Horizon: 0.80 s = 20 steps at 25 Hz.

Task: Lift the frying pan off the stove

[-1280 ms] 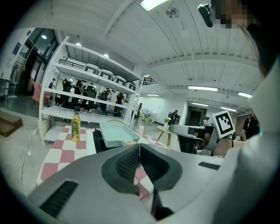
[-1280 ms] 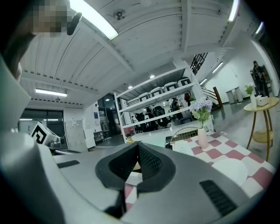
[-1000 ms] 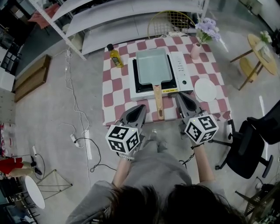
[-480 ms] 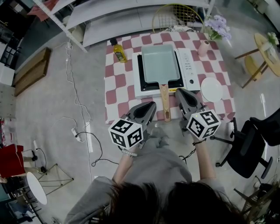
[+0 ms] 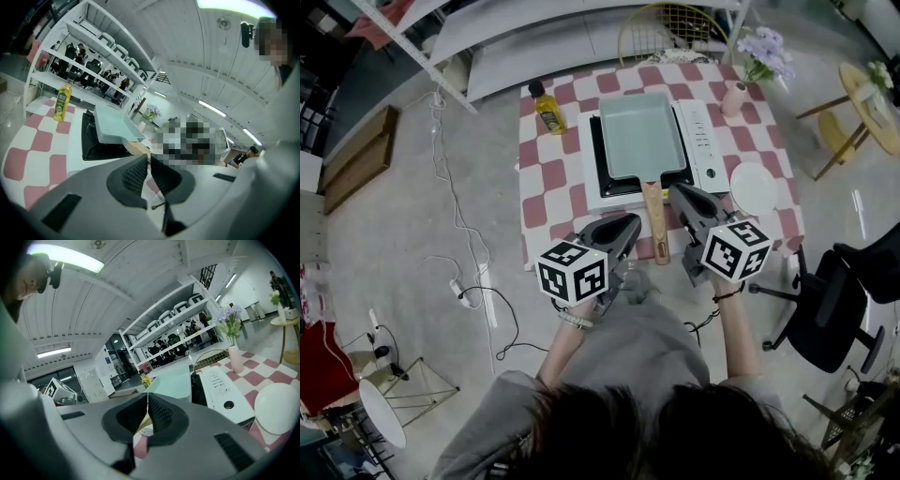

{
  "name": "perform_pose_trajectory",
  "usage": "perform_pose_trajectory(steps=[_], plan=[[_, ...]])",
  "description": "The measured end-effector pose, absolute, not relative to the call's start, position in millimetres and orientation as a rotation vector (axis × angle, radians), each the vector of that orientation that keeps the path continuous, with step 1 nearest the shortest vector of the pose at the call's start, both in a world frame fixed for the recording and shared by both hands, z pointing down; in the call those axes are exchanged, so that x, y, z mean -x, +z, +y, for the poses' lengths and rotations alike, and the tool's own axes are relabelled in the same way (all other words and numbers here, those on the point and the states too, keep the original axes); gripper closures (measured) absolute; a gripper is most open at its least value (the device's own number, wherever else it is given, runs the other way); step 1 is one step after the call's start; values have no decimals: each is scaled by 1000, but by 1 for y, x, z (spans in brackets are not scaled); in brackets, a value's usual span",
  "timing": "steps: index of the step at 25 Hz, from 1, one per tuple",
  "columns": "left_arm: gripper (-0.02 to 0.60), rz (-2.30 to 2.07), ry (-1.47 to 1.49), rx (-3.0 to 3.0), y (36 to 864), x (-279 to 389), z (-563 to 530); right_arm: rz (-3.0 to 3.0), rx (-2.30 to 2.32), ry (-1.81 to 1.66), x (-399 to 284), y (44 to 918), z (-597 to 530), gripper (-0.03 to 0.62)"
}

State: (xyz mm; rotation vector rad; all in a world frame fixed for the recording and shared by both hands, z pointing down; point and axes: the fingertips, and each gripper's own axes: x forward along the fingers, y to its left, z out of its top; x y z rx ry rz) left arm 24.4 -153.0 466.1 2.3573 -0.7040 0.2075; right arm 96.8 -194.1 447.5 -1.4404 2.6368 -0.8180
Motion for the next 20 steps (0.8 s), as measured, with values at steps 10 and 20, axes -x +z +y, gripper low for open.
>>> perform_pose_trajectory(steps=[10,20], plan=[[534,-636,193,-2290,470,-31,-152,2616,1370,-978,-94,461,-201,568],[447,-645,128,-2185,470,-42,-153,2626,1204,-1161,-92,469,-210,497]])
